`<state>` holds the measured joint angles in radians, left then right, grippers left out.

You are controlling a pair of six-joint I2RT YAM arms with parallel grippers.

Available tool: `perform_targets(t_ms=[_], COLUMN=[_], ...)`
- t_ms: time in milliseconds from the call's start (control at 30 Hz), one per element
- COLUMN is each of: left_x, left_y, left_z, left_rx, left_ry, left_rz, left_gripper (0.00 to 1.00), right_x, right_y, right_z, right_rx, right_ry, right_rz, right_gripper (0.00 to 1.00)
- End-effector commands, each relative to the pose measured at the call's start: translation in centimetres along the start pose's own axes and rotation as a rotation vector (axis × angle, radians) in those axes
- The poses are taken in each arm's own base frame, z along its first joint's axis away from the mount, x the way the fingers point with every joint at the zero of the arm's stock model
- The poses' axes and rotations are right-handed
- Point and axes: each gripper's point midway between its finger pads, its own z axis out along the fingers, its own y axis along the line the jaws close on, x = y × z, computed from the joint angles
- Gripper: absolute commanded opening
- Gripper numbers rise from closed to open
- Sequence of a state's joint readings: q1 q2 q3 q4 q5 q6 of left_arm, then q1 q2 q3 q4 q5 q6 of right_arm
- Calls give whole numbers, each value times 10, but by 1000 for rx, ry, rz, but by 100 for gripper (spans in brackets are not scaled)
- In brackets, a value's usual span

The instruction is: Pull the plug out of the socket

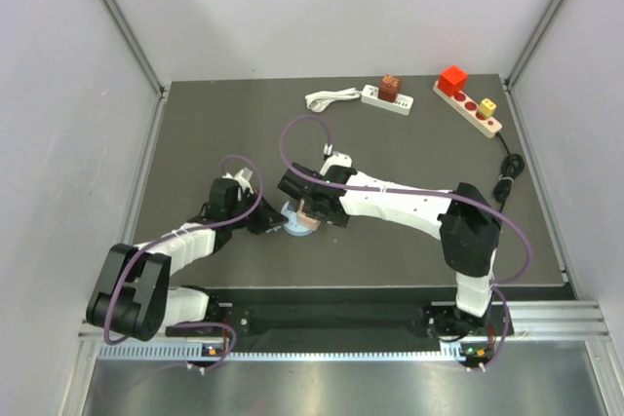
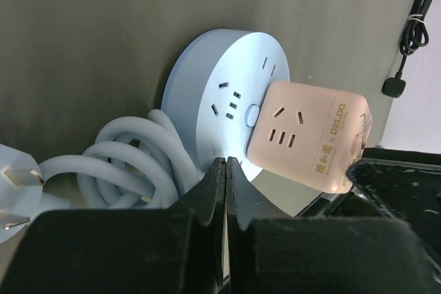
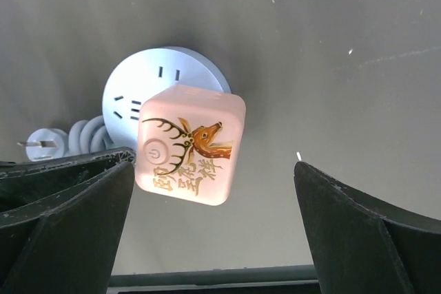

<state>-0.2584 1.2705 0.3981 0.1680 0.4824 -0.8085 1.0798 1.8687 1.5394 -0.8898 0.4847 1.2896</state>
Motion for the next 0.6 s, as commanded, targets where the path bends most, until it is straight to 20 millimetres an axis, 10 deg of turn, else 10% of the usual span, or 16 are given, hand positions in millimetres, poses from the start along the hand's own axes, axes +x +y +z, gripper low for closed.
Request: perform_targets(t_ms=[0, 567], left_x=[3, 12], left_y=[13, 32], left_z=[5, 17], left_rx=[-28, -105], left_ry=[-8, 49], left_rz=[6, -69], left_gripper=[0, 0], right_x=[1, 7], right_y=[11, 24], right_z=[-8, 18], right_rx=[-12, 23], right_ry=[4, -2], right_rz=[39, 51], right_gripper=[98, 76])
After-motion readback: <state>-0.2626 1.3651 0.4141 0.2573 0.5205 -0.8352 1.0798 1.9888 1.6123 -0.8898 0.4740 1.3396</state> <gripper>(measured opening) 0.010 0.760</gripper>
